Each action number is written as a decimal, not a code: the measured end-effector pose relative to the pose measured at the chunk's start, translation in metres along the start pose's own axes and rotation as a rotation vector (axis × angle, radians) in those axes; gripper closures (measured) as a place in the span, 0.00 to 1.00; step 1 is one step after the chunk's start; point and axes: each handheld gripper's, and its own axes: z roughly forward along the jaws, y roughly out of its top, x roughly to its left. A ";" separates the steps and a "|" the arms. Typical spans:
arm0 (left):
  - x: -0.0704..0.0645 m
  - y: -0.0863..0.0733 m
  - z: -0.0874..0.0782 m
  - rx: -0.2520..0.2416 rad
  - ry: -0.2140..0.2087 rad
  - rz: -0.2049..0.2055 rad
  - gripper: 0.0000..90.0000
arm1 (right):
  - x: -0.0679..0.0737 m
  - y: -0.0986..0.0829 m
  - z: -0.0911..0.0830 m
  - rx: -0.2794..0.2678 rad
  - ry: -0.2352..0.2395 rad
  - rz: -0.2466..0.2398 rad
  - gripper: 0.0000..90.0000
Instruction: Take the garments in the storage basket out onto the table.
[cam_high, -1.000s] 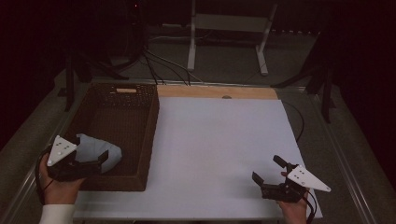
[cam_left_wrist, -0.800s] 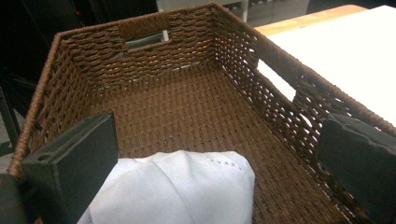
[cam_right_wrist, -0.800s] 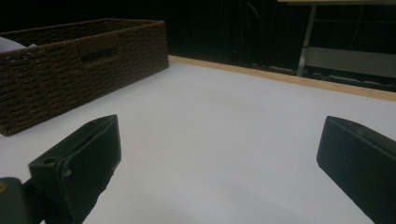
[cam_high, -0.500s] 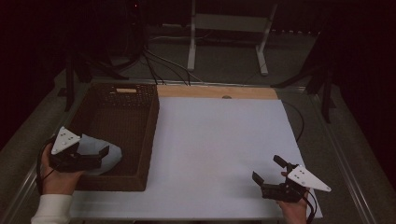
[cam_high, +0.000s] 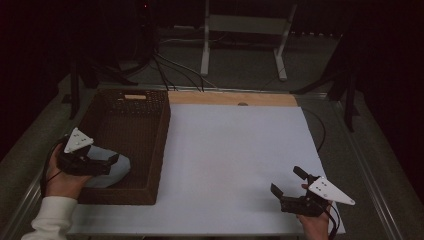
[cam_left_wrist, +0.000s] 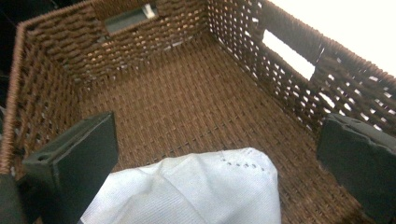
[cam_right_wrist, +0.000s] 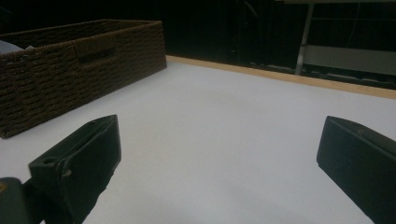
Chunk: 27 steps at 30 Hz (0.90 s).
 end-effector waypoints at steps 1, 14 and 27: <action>0.001 0.000 0.001 0.011 -0.009 -0.006 0.00 | 0.000 0.000 0.000 0.000 0.000 0.000 0.00; 0.007 0.005 0.007 0.068 -0.035 0.025 0.01 | 0.000 0.000 0.000 0.001 0.001 0.002 0.00; 0.014 0.006 0.016 0.092 -0.025 0.039 0.01 | 0.000 0.000 0.001 0.005 0.004 0.006 0.00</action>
